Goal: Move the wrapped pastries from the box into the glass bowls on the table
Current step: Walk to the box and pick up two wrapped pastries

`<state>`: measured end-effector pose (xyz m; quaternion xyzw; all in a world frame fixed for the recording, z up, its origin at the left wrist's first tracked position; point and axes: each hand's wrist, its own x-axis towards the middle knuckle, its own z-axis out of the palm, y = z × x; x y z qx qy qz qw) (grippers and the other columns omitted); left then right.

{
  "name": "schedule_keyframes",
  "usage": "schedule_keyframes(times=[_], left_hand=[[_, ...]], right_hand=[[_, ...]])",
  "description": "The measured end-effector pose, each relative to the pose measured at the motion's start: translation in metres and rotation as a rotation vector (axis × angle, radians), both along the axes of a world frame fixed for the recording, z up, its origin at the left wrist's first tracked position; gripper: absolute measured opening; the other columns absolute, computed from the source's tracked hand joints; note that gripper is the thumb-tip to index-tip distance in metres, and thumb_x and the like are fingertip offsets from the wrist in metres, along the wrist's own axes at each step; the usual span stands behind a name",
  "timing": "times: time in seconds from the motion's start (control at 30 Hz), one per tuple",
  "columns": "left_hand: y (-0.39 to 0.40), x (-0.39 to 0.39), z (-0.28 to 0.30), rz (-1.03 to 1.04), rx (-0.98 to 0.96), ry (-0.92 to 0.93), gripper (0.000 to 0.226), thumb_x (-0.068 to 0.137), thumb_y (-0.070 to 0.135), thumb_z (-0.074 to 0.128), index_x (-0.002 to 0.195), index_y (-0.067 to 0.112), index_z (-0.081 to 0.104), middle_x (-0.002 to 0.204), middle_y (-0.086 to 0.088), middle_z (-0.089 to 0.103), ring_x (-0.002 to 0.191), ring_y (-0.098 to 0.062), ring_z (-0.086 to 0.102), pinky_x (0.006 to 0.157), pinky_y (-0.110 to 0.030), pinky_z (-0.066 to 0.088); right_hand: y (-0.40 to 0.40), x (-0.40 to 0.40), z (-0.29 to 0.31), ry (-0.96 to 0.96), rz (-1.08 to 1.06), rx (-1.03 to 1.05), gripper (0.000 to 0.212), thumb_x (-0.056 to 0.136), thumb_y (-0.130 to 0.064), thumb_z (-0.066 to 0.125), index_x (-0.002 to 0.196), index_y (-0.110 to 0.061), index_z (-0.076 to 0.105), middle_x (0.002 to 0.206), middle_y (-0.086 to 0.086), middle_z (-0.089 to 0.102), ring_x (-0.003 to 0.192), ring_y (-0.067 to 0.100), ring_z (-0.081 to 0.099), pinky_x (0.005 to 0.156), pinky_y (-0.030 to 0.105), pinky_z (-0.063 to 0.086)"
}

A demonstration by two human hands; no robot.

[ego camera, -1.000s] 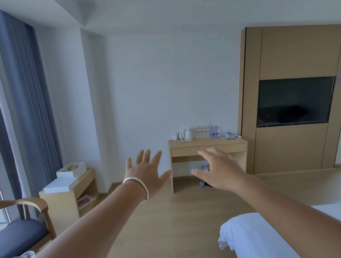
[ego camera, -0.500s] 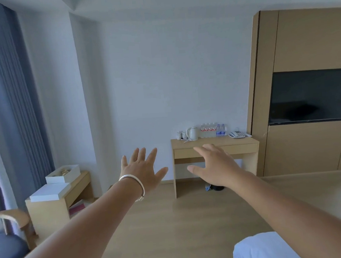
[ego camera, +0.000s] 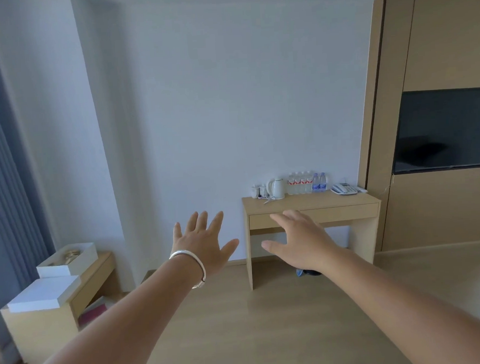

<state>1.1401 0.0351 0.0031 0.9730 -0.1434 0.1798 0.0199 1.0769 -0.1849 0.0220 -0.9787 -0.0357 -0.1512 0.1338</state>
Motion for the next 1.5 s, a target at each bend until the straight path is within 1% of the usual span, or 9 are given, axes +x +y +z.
schedule_keyframes(times=[0.17,0.3,0.6,0.87,1.07,1.17,1.27,1.33,1.5], left_hand=[[-0.003,0.071,-0.016,0.018,0.005,0.049,0.077,0.086,0.071,0.019,0.15,0.034,-0.005,0.16,-0.002,0.003,0.146,-0.021,-0.006,0.115,-0.052,-0.001],[-0.014,0.132,-0.024,0.04,0.005,0.055,0.077,0.086,0.072,0.019,0.15,0.034,-0.006,0.161,-0.002,0.002,0.146,-0.02,-0.007,0.115,-0.052,-0.002],[-0.08,0.282,-0.018,0.053,0.015,0.058,0.076,0.088,0.07,0.018,0.15,0.033,-0.006,0.161,-0.003,0.0,0.146,-0.02,-0.009,0.115,-0.051,-0.004],[-0.113,0.403,-0.03,0.075,0.017,0.087,0.075,0.089,0.069,0.018,0.15,0.033,-0.007,0.161,-0.003,0.001,0.146,-0.02,-0.009,0.115,-0.051,-0.004],[-0.112,0.509,-0.038,0.069,0.005,0.073,0.075,0.089,0.07,0.017,0.149,0.034,-0.008,0.161,-0.003,-0.003,0.146,-0.021,-0.01,0.115,-0.051,-0.004],[-0.108,0.572,-0.037,0.044,-0.019,0.047,0.075,0.088,0.07,0.018,0.15,0.034,-0.007,0.16,-0.003,-0.006,0.146,-0.022,-0.012,0.115,-0.051,-0.005],[-0.101,0.636,-0.035,0.017,-0.041,0.043,0.075,0.088,0.07,0.018,0.149,0.034,-0.007,0.16,-0.003,-0.008,0.145,-0.021,-0.014,0.115,-0.05,-0.007],[-0.092,0.676,-0.032,0.012,-0.036,0.055,0.076,0.088,0.07,0.018,0.149,0.034,-0.008,0.16,-0.003,-0.008,0.145,-0.021,-0.014,0.115,-0.051,-0.008],[-0.061,0.768,-0.019,0.024,-0.046,0.043,0.075,0.09,0.069,0.02,0.15,0.033,-0.006,0.16,-0.004,-0.006,0.146,-0.021,-0.012,0.116,-0.051,-0.005]], right_hand=[[-0.007,0.076,-0.013,0.014,0.002,0.0,0.073,0.09,-0.063,0.045,0.151,-0.029,0.024,0.154,-0.004,0.027,0.142,0.017,0.02,0.112,0.041,0.021],[-0.021,0.143,-0.021,0.024,0.024,-0.008,0.074,0.09,-0.063,0.045,0.151,-0.028,0.023,0.153,-0.004,0.028,0.143,0.016,0.02,0.113,0.042,0.02],[-0.081,0.307,-0.02,0.027,0.071,-0.03,0.076,0.091,-0.065,0.042,0.153,-0.027,0.019,0.157,-0.003,0.024,0.146,0.015,0.014,0.118,0.043,0.015],[-0.116,0.437,-0.031,0.045,0.086,-0.037,0.076,0.09,-0.064,0.044,0.153,-0.027,0.021,0.157,-0.003,0.025,0.146,0.015,0.015,0.118,0.043,0.016],[-0.114,0.539,-0.039,0.051,0.094,-0.048,0.076,0.09,-0.063,0.044,0.153,-0.027,0.019,0.158,-0.003,0.023,0.147,0.015,0.012,0.118,0.042,0.013],[-0.107,0.599,-0.036,0.019,0.077,-0.056,0.076,0.089,-0.063,0.045,0.153,-0.027,0.021,0.154,-0.005,0.029,0.144,0.017,0.02,0.116,0.044,0.02],[-0.093,0.661,-0.033,0.018,0.056,-0.048,0.076,0.088,-0.063,0.045,0.151,-0.027,0.024,0.148,-0.007,0.036,0.139,0.015,0.027,0.113,0.041,0.026],[-0.082,0.703,-0.03,0.034,0.046,-0.046,0.076,0.088,-0.063,0.045,0.151,-0.027,0.024,0.148,-0.007,0.036,0.139,0.014,0.027,0.113,0.04,0.025],[-0.056,0.797,-0.023,0.044,0.045,-0.023,0.078,0.087,-0.066,0.044,0.152,-0.029,0.022,0.153,-0.002,0.031,0.143,0.015,0.022,0.114,0.045,0.024]])
